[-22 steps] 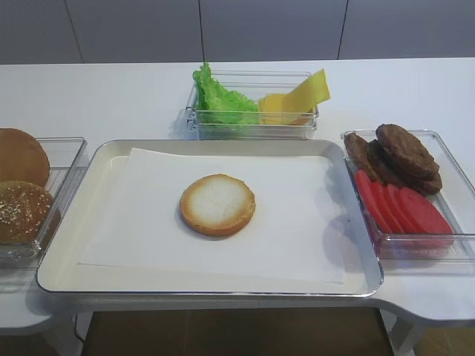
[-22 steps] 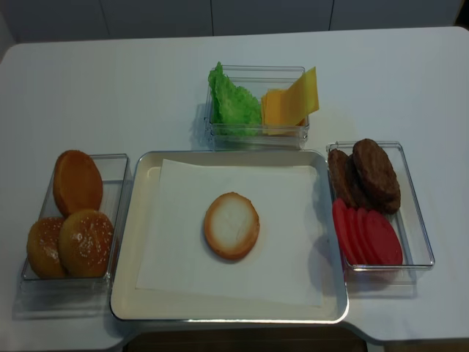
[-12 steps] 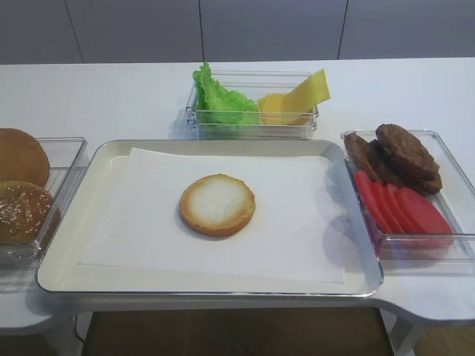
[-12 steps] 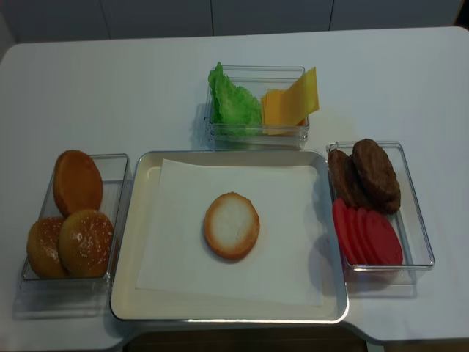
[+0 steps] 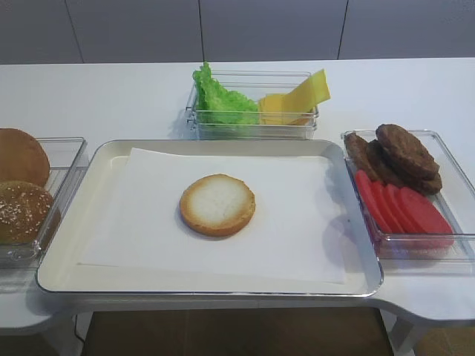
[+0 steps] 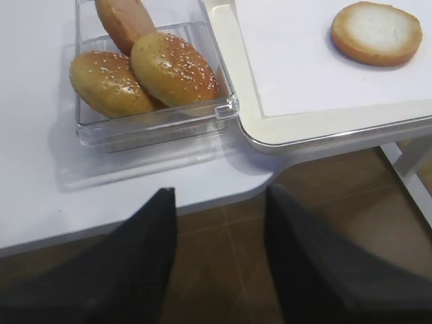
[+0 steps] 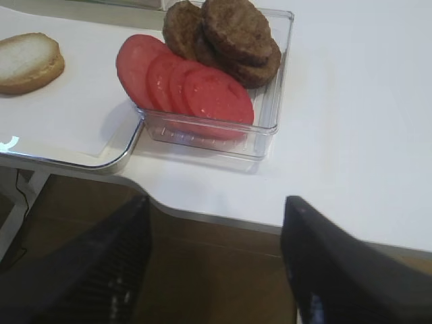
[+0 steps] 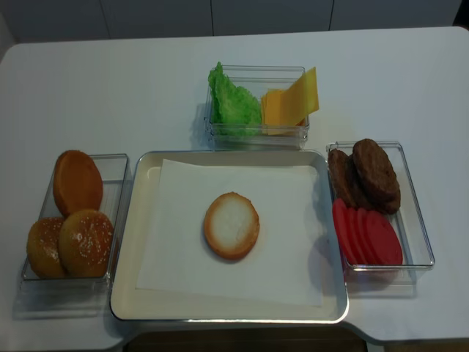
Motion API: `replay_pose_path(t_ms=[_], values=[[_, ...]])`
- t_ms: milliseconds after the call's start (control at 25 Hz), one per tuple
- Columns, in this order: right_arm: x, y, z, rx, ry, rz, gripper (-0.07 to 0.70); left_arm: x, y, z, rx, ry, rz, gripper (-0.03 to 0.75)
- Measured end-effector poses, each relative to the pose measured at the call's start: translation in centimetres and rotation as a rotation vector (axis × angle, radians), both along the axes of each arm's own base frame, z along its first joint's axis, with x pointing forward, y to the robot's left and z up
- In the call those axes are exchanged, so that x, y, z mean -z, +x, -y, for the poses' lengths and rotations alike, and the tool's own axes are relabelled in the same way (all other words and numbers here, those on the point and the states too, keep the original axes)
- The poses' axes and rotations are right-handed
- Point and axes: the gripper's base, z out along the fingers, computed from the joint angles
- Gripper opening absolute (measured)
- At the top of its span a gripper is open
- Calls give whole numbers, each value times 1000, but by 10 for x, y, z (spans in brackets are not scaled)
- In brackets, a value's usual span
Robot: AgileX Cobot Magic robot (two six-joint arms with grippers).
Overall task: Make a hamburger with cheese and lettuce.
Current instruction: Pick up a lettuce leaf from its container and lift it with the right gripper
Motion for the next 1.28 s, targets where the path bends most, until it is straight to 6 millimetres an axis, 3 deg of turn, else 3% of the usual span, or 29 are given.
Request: replay_pose_path(t_ms=[1280], values=[[0, 0, 0, 0, 0, 0, 475, 0, 0, 0, 0, 0, 0, 324]])
